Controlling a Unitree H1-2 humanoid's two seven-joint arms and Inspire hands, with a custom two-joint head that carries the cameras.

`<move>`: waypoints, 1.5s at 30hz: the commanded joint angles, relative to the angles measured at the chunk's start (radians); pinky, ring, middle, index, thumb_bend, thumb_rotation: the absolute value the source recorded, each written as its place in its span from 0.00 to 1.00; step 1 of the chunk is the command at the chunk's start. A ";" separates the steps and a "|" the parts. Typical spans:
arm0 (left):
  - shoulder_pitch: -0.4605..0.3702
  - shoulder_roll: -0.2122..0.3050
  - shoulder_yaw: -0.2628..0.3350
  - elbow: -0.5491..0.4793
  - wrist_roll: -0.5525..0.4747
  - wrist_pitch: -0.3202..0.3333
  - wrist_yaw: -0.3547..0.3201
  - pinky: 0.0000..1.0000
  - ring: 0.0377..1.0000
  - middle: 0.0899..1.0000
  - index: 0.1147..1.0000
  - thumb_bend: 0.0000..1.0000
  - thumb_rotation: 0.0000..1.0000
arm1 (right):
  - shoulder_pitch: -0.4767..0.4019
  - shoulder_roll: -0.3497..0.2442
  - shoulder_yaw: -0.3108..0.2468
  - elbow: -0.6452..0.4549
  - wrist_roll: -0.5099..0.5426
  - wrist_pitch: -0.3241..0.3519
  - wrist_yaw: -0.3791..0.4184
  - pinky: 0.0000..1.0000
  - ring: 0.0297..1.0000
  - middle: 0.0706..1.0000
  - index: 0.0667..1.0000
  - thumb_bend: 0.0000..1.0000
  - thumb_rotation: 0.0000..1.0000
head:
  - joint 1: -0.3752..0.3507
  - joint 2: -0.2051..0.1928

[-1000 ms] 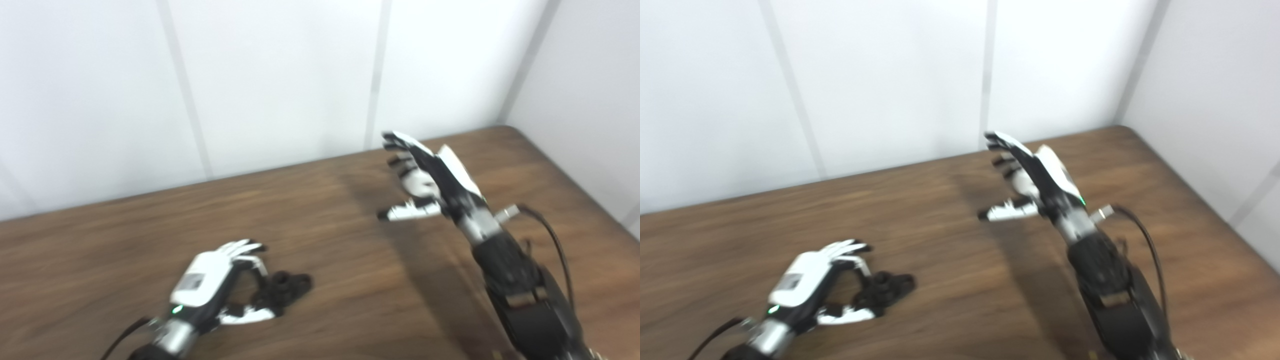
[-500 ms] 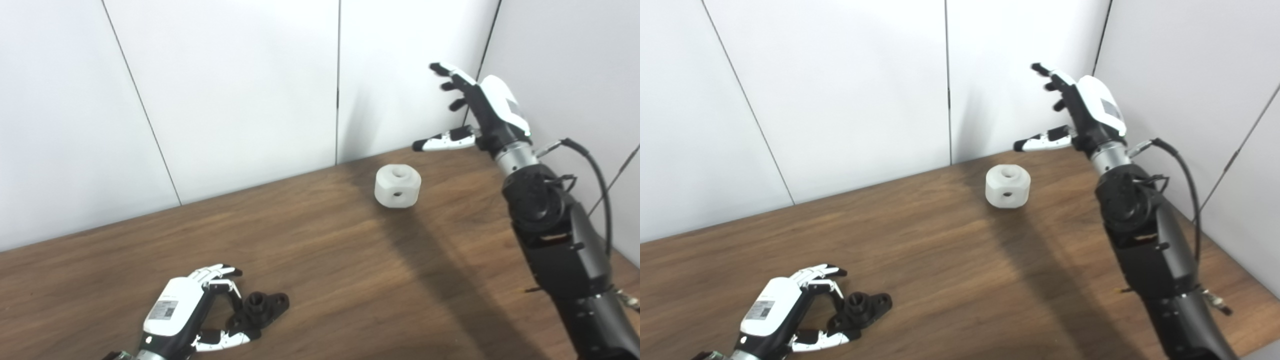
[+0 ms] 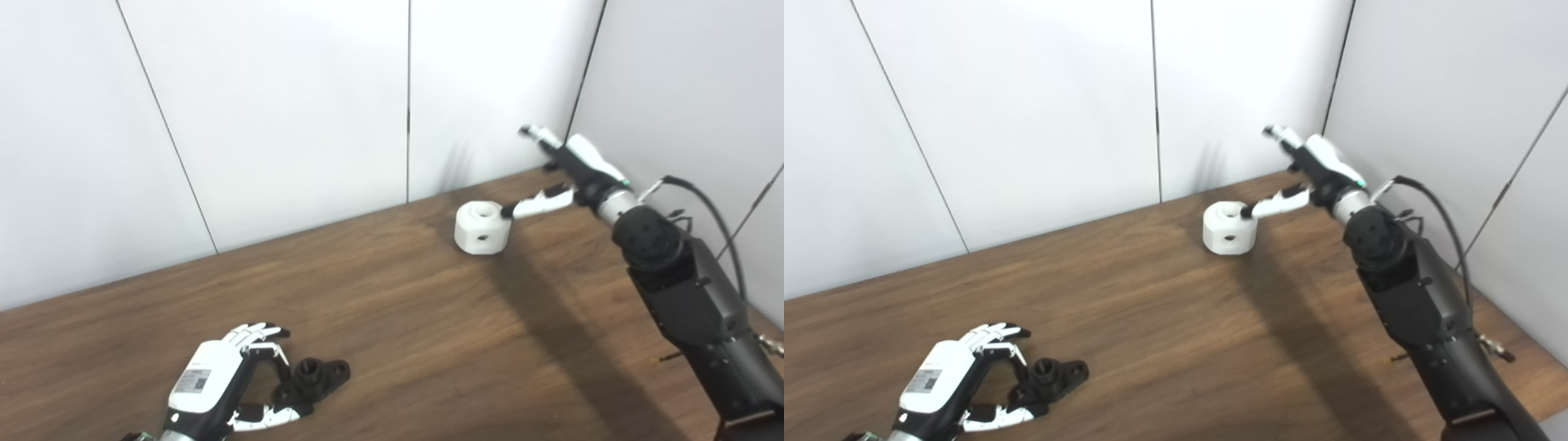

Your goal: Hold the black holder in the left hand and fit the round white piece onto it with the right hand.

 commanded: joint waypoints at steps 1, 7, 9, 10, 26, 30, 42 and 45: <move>0.092 0.060 -0.006 0.102 0.042 0.036 -0.023 0.87 0.85 0.78 0.42 0.52 0.05 | -0.063 -0.051 0.004 0.014 0.028 -0.030 0.029 0.82 1.00 1.00 1.00 1.00 0.33 | 0.002 0.001; 0.101 0.059 -0.003 0.083 0.053 0.048 -0.031 0.87 0.85 0.78 0.42 0.52 0.05 | -0.096 -0.053 0.061 0.097 0.069 -0.023 0.102 0.73 0.96 1.00 1.00 1.00 0.30 | 0.011 0.004; 0.103 0.058 -0.004 0.076 0.058 0.051 -0.032 0.86 0.84 0.78 0.42 0.52 0.05 | -0.108 -0.056 0.091 0.127 0.057 -0.037 0.114 0.79 0.99 1.00 1.00 1.00 0.31 | 0.015 0.005; 0.104 0.057 -0.003 0.073 0.056 0.051 -0.033 0.86 0.84 0.78 0.42 0.52 0.05 | -0.113 -0.059 0.108 0.142 0.047 -0.045 0.117 0.80 0.99 1.00 1.00 1.00 0.32 | 0.015 0.005; 0.119 0.054 0.019 0.040 0.054 0.052 -0.052 0.81 0.82 0.77 0.42 0.52 0.05 | -0.129 -0.028 0.147 0.267 0.043 -0.100 0.053 0.82 0.98 1.00 1.00 1.00 0.29 | 0.032 0.014; 0.118 0.051 0.019 0.026 0.051 0.058 -0.068 0.82 0.83 0.77 0.42 0.52 0.05 | -0.120 -0.023 0.143 0.264 0.050 -0.096 0.048 0.81 0.98 1.00 1.00 0.99 0.30 | 0.032 0.010; 0.122 0.051 0.031 -0.002 0.054 0.069 -0.087 0.79 0.82 0.76 0.42 0.52 0.05 | -0.112 -0.009 0.141 0.272 0.047 -0.086 0.026 0.77 0.97 1.00 1.00 0.96 0.27 | 0.028 0.018; 0.122 0.049 0.030 -0.001 0.054 0.068 -0.089 0.79 0.82 0.76 0.42 0.52 0.05 | -0.110 -0.005 0.145 0.275 0.040 -0.093 0.009 0.77 0.96 1.00 1.00 0.96 0.27 | 0.028 0.018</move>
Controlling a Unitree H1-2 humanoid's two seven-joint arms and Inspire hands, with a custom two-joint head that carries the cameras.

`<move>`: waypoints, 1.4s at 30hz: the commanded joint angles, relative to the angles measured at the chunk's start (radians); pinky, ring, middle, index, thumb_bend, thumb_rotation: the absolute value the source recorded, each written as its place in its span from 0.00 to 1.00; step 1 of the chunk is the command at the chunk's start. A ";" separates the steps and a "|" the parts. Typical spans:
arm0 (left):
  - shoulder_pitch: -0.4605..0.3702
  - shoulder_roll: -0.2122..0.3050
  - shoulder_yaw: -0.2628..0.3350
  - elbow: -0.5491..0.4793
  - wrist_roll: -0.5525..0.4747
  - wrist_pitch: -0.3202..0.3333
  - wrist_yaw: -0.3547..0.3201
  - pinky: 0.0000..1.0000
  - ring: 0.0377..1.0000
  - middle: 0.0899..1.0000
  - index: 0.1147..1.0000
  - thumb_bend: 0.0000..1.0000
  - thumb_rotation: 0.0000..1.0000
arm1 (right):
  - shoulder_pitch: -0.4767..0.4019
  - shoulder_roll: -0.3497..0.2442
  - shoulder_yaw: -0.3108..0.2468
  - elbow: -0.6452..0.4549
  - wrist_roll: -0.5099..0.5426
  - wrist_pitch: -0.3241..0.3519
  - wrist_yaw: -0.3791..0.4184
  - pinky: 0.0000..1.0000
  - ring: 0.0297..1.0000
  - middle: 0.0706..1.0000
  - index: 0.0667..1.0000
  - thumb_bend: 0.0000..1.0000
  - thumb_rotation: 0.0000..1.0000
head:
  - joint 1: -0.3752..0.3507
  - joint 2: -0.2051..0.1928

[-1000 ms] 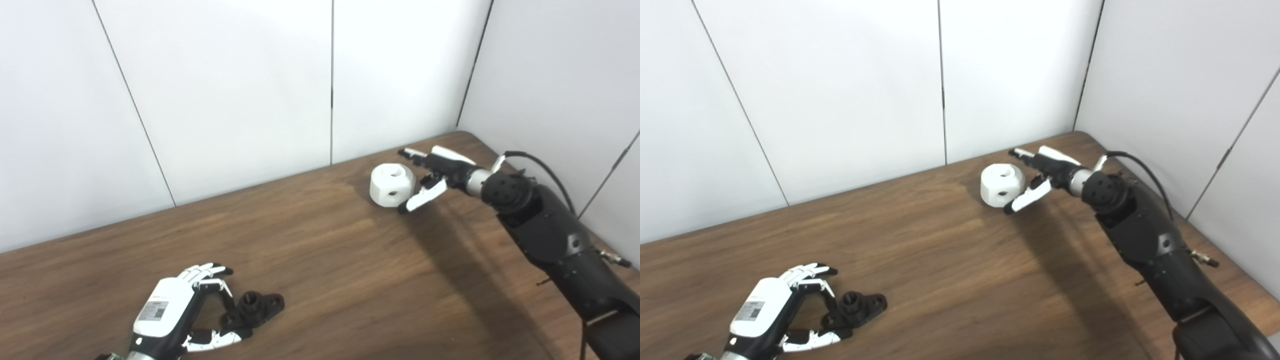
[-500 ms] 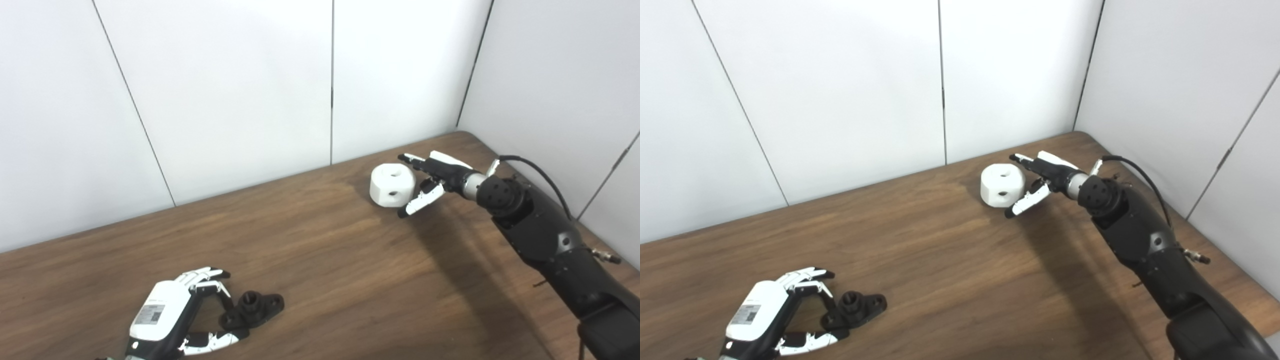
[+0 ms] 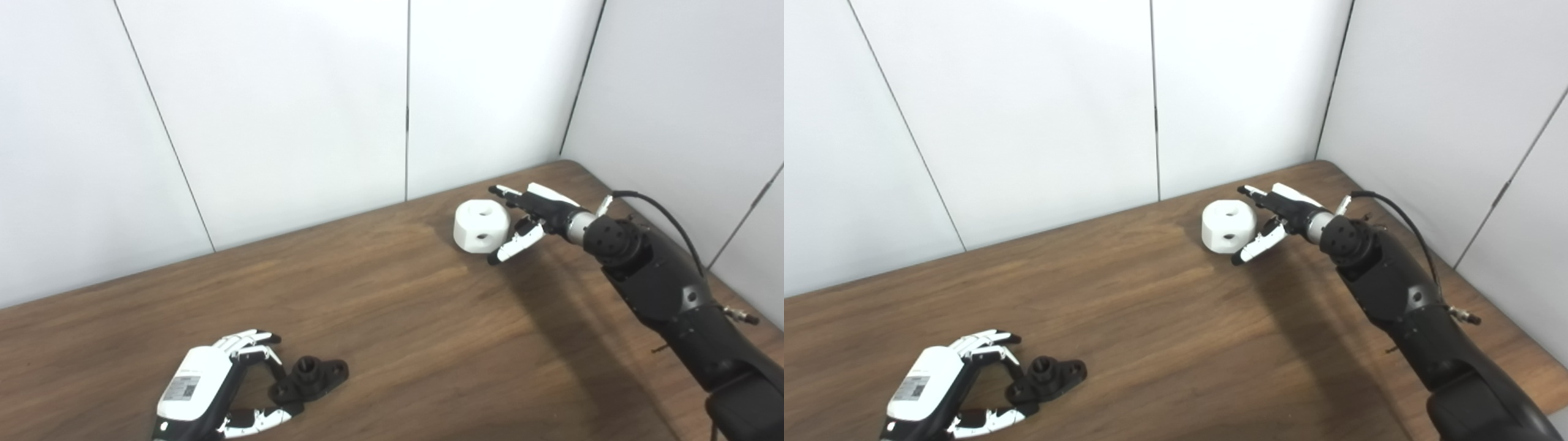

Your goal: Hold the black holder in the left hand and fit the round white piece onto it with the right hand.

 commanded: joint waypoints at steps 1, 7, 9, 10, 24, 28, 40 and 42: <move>0.077 0.044 -0.013 0.057 0.048 0.060 -0.054 0.79 0.81 0.76 0.42 0.52 0.05 | -0.019 -0.003 -0.012 -0.004 -0.003 -0.019 -0.032 0.76 0.96 1.00 0.99 0.95 0.27 | -0.001 0.001; 0.082 0.042 -0.013 0.042 0.041 0.068 -0.071 0.79 0.81 0.76 0.42 0.52 0.05 | -0.014 0.016 -0.007 0.005 -0.031 -0.056 -0.099 0.72 0.91 0.97 0.93 0.92 0.27 | 0.002 0.006; 0.085 0.041 -0.011 0.037 0.035 0.071 -0.075 0.80 0.82 0.77 0.42 0.52 0.05 | -0.016 0.021 -0.004 0.013 -0.038 -0.073 -0.118 0.71 0.88 0.95 0.91 0.92 0.28 | 0.004 0.010; 0.087 0.041 -0.010 0.035 0.034 0.072 -0.076 0.80 0.82 0.77 0.42 0.52 0.05 | -0.016 0.023 -0.003 0.016 -0.040 -0.080 -0.124 0.71 0.88 0.94 0.91 0.91 0.28 | 0.008 0.012; 0.095 0.039 -0.012 0.033 0.040 0.072 -0.070 0.81 0.82 0.77 0.42 0.52 0.05 | -0.064 0.035 0.047 0.060 -0.114 -0.107 -0.163 0.72 0.86 0.90 0.84 0.89 0.26 | 0.018 0.027; 0.099 0.040 -0.011 0.031 0.038 0.073 -0.073 0.81 0.82 0.77 0.42 0.52 0.05 | -0.070 0.031 0.061 0.065 -0.131 -0.116 -0.160 0.75 0.87 0.90 0.82 0.90 0.23 | 0.020 0.032; 0.105 0.042 -0.010 0.021 0.036 0.076 -0.087 0.81 0.83 0.77 0.42 0.52 0.05 | -0.064 0.076 0.090 0.084 -0.247 -0.099 -0.273 0.64 0.77 0.81 0.69 0.84 0.18 | 0.027 0.043; 0.105 0.042 -0.010 0.023 0.033 0.073 -0.087 0.81 0.83 0.77 0.42 0.52 0.05 | -0.063 0.086 0.093 0.095 -0.265 -0.107 -0.308 0.63 0.74 0.78 0.64 0.82 0.15 | 0.028 0.044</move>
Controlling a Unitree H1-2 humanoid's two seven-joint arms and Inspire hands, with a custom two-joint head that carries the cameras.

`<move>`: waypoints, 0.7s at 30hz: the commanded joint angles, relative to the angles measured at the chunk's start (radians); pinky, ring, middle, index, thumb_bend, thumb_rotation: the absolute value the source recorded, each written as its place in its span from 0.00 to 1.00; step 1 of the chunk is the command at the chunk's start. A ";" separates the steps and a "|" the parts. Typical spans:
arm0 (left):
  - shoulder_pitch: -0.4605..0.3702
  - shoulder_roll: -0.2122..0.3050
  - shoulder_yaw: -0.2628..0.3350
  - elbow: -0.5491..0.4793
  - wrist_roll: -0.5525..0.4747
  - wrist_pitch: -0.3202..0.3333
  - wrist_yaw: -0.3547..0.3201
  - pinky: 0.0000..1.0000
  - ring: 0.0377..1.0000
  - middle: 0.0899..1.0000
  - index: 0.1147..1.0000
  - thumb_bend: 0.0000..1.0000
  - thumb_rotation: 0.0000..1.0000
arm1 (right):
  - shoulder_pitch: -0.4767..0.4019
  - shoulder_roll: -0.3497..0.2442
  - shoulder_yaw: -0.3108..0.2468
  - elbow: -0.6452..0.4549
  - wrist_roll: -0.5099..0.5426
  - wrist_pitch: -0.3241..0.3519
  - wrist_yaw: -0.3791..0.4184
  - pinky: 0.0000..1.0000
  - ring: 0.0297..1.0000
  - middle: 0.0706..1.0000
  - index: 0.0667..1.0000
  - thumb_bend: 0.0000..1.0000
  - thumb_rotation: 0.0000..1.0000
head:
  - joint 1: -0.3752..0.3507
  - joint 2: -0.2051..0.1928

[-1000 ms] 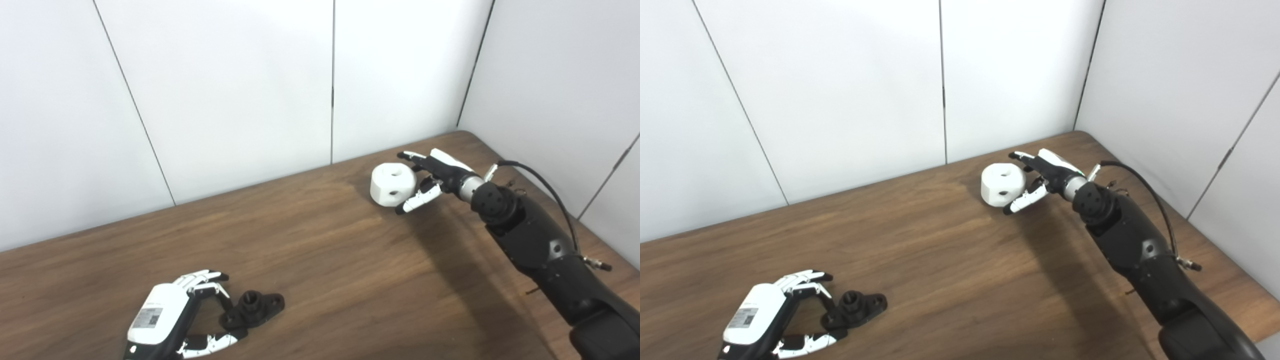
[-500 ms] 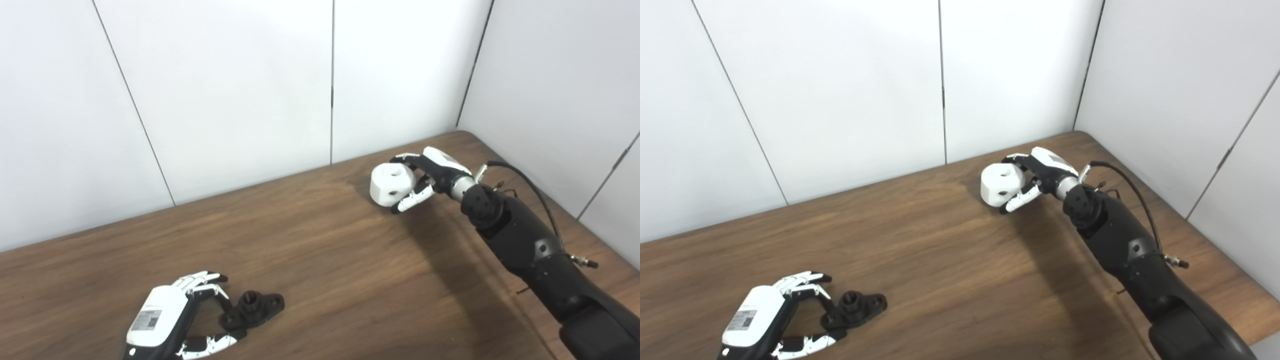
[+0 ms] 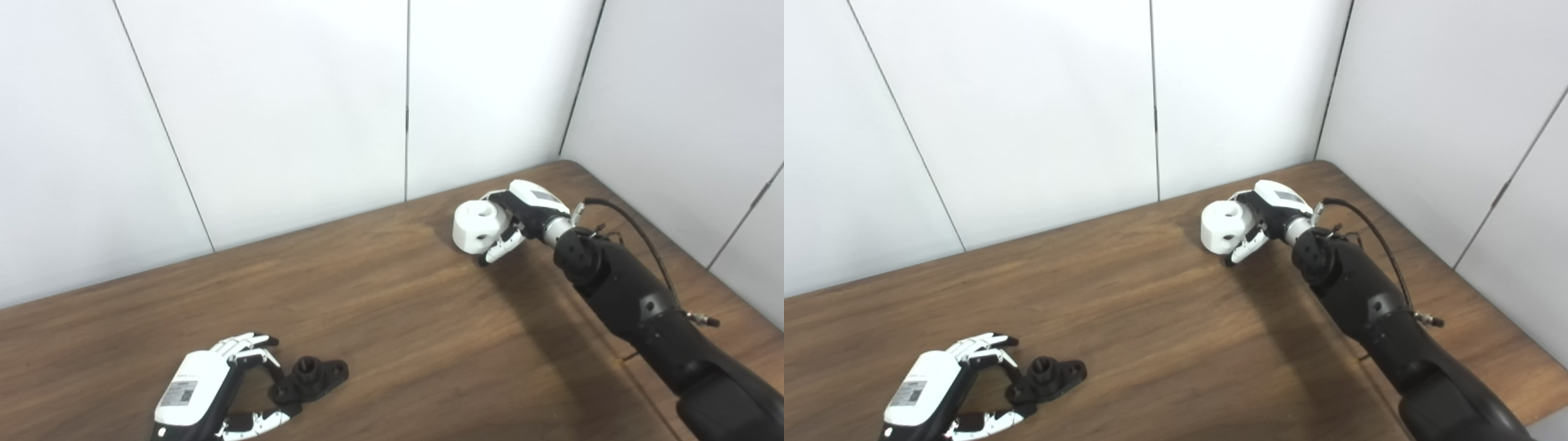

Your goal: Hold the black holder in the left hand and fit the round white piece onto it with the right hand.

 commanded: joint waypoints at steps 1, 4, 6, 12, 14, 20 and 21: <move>0.081 0.042 -0.019 0.055 0.035 0.052 -0.070 0.81 0.83 0.77 0.42 0.52 0.05 | -0.029 0.000 0.005 0.004 -0.029 -0.020 -0.048 0.62 0.73 0.77 0.62 0.82 0.15 | 0.000 0.001; 0.081 0.040 -0.018 0.055 0.036 0.053 -0.068 0.82 0.83 0.78 0.42 0.52 0.05 | -0.031 0.021 0.001 0.032 -0.044 -0.031 -0.116 0.60 0.72 0.74 0.48 0.58 0.13 | 0.004 0.004; 0.081 0.039 -0.019 0.052 0.037 0.054 -0.069 0.82 0.82 0.77 0.42 0.52 0.05 | -0.034 0.029 0.003 0.052 -0.047 -0.043 -0.151 0.59 0.72 0.72 0.45 0.53 0.13 | 0.006 0.005; 0.078 0.036 -0.019 0.050 0.040 0.061 -0.074 0.81 0.82 0.77 0.42 0.52 0.05 | -0.031 0.032 0.013 0.070 -0.045 -0.055 -0.170 0.58 0.71 0.71 0.45 0.52 0.12 | 0.016 0.007; 0.077 0.036 -0.020 0.050 0.042 0.061 -0.074 0.82 0.83 0.78 0.42 0.52 0.05 | -0.029 0.032 0.013 0.068 -0.043 -0.052 -0.169 0.58 0.71 0.71 0.45 0.52 0.13 | 0.016 0.008; 0.077 0.031 -0.020 0.061 0.043 0.058 -0.063 0.82 0.83 0.77 0.42 0.52 0.05 | -0.026 0.033 0.017 0.067 -0.044 -0.059 -0.181 0.56 0.70 0.69 0.45 0.52 0.13 | 0.020 0.007; 0.077 0.031 -0.020 0.062 0.043 0.058 -0.061 0.82 0.83 0.77 0.42 0.52 0.05 | -0.027 0.034 0.017 0.065 -0.043 -0.057 -0.180 0.56 0.70 0.69 0.45 0.52 0.13 | 0.034 0.013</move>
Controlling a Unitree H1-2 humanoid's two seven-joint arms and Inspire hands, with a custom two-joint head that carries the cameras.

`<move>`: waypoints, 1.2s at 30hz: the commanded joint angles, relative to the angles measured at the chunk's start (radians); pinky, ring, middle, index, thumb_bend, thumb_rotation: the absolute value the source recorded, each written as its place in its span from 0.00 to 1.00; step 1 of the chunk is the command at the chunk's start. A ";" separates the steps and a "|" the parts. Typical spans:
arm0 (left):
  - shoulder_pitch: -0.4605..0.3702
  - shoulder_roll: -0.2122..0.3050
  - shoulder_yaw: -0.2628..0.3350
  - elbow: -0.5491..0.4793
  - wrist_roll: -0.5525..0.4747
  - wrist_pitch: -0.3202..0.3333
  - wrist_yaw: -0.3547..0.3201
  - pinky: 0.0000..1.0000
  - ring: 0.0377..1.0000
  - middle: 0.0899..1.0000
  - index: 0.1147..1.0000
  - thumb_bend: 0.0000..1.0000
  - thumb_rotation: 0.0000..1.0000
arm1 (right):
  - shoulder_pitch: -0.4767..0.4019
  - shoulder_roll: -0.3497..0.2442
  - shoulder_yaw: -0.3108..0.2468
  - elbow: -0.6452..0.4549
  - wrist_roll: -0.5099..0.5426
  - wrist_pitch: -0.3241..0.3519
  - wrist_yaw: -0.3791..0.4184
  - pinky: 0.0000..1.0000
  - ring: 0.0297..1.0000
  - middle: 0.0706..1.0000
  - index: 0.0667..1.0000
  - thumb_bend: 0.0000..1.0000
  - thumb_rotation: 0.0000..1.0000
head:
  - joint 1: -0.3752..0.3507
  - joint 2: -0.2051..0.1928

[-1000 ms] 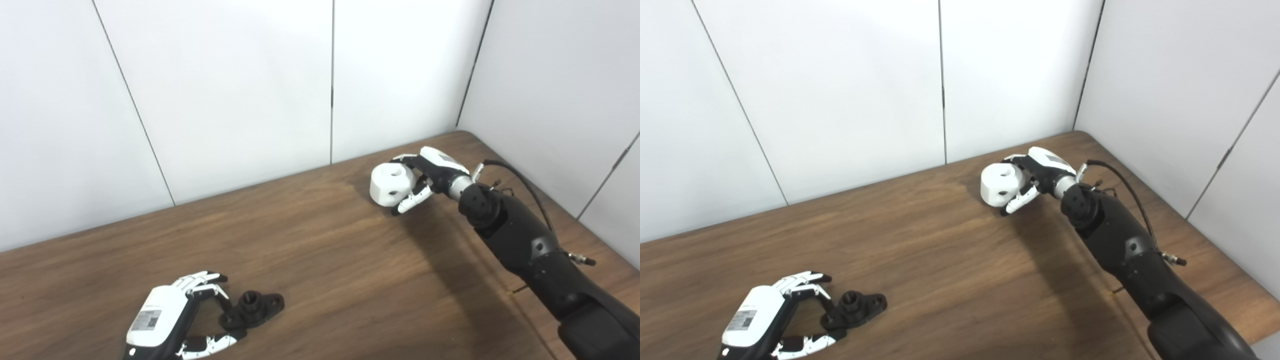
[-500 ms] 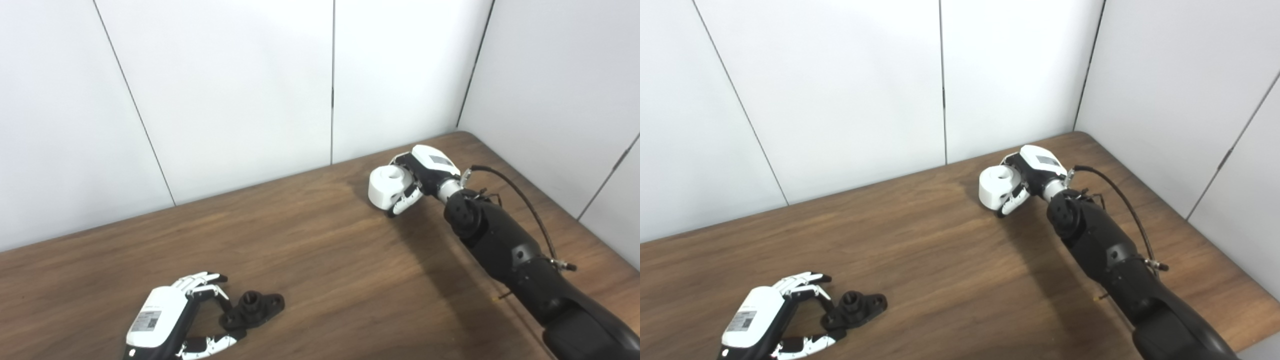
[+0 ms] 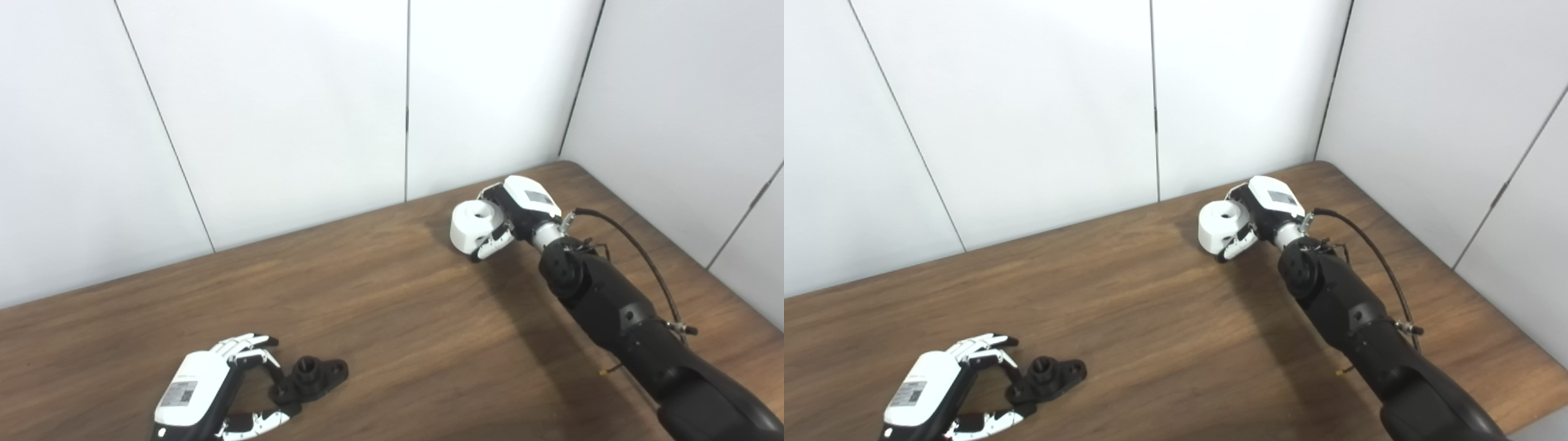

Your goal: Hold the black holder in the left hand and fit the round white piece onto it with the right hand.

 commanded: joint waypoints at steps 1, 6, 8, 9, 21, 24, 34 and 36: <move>0.077 0.030 -0.020 0.061 0.041 0.058 -0.059 0.82 0.83 0.77 0.42 0.52 0.05 | -0.021 0.001 0.007 -0.008 -0.017 -0.004 -0.005 0.57 0.70 0.69 0.45 0.52 0.13 | 0.014 0.007; 0.078 0.030 -0.020 0.052 0.039 0.063 -0.070 0.84 0.84 0.78 0.42 0.52 0.05 | -0.019 -0.002 0.018 -0.073 -0.022 0.005 0.030 0.59 0.72 0.70 0.45 0.52 0.13 | 0.026 0.012; 0.078 0.029 -0.020 0.054 0.036 0.059 -0.068 0.84 0.84 0.78 0.42 0.52 0.05 | -0.017 0.002 0.018 -0.114 -0.016 0.007 0.054 0.60 0.73 0.71 0.45 0.52 0.13 | 0.052 0.022; 0.077 0.028 -0.020 0.055 0.036 0.058 -0.068 0.84 0.84 0.78 0.42 0.52 0.05 | -0.017 0.003 0.018 -0.132 -0.014 0.006 0.065 0.60 0.73 0.71 0.45 0.52 0.13 | 0.060 0.025; 0.065 -0.002 -0.027 0.061 0.049 0.087 -0.077 0.87 0.86 0.78 0.42 0.52 0.05 | -0.015 0.040 0.069 -0.374 -0.047 0.021 0.234 0.60 0.73 0.71 0.45 0.52 0.13 | 0.154 0.059; 0.063 -0.006 -0.032 0.055 0.056 0.097 -0.085 0.88 0.87 0.79 0.42 0.52 0.05 | -0.011 0.054 0.085 -0.425 -0.041 0.005 0.272 0.59 0.72 0.72 0.45 0.52 0.13 | 0.177 0.066; 0.056 -0.028 -0.050 0.039 0.065 0.136 -0.101 0.89 0.88 0.80 0.42 0.52 0.06 | -0.007 0.092 0.108 -0.568 -0.046 -0.012 0.369 0.61 0.73 0.71 0.44 0.52 0.13 | 0.260 0.092; 0.055 -0.033 -0.054 0.039 0.060 0.141 -0.100 0.89 0.88 0.80 0.42 0.52 0.06 | -0.014 0.100 0.110 -0.581 -0.047 -0.025 0.380 0.62 0.72 0.71 0.44 0.52 0.13 | 0.277 0.099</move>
